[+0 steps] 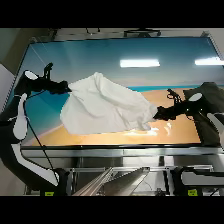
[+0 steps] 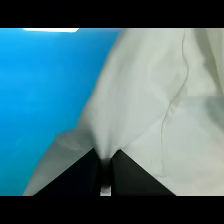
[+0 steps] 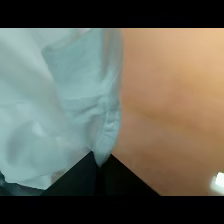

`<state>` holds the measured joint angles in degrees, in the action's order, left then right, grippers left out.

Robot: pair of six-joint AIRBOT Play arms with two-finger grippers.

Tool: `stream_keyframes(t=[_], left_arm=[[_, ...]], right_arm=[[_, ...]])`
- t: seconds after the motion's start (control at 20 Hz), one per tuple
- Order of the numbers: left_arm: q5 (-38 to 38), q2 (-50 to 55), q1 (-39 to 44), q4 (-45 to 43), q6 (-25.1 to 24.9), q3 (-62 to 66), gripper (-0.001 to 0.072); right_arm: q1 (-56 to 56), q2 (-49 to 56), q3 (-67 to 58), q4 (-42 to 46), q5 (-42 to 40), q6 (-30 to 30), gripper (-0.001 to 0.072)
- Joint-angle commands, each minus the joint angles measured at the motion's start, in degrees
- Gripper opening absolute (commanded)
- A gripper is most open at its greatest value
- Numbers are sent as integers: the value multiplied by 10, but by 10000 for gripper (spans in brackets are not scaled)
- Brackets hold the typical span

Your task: Fold the shirts.

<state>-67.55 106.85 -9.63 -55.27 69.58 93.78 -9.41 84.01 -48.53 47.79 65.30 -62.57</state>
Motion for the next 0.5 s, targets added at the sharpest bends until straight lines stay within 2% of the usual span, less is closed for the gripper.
stream_keyframes(t=[0.0, 0.05, 0.1, 0.15, 0.25, 0.35, 0.4, 0.45], left_arm=[[-47, 61, 12, 14, 7, 96, 88], [-79, 70, 12, 11, 18, 121, 353], [-115, 76, 7, 8, 35, 145, 541], [-148, 78, 1, 8, 58, 165, 626], [-219, 76, -19, 8, 98, 197, 624], [-291, 61, -43, 8, 123, 176, 623], [-313, 44, -51, 7, 126, 140, 592], [-320, 18, -59, 5, 123, 84, 492]], right_arm=[[0, -52, 55, 6, -67, -4, 16], [0, -56, 51, -9, -82, -1, 16], [0, -56, 42, -21, -90, 12, 17], [0, -56, 27, -26, -96, 20, 17], [-6, -56, -16, -23, -96, 20, 17], [-9, -56, -43, -24, -96, 20, 17], [-9, -56, -47, -24, -95, 20, 17], [-9, -55, -47, -24, -95, 20, 17]])
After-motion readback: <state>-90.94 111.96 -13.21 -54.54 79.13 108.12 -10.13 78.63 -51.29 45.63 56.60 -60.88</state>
